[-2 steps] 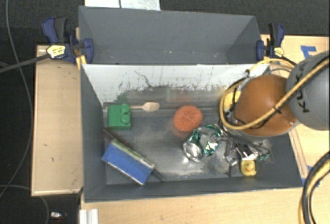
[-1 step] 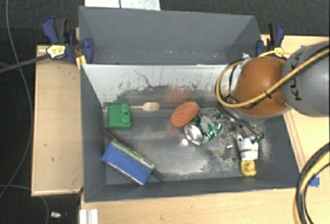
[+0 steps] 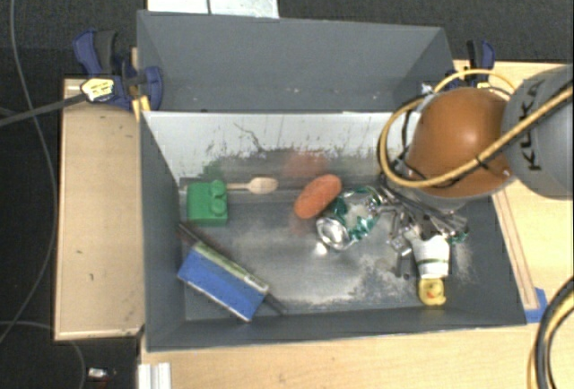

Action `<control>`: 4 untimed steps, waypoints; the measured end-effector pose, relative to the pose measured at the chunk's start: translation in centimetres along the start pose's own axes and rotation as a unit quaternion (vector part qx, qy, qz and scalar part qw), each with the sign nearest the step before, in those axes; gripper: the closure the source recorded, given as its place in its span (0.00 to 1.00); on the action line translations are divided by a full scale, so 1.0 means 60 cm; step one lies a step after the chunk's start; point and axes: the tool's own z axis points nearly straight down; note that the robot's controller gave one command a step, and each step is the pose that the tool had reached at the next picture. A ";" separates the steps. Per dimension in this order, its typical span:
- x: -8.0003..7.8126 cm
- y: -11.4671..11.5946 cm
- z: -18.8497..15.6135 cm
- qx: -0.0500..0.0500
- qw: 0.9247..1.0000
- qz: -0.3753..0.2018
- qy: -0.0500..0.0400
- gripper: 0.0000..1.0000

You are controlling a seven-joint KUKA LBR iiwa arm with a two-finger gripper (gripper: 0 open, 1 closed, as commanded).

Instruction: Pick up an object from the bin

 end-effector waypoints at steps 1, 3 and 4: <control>-0.039 -0.048 0.035 0.002 0.992 0.123 -0.004 0.00; -0.074 0.017 0.024 0.001 0.994 0.110 -0.006 0.00; -0.095 0.022 0.048 0.002 0.992 0.123 -0.009 0.00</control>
Offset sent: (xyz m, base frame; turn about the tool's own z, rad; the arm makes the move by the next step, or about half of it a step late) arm 0.0246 0.0419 -0.0019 0.2258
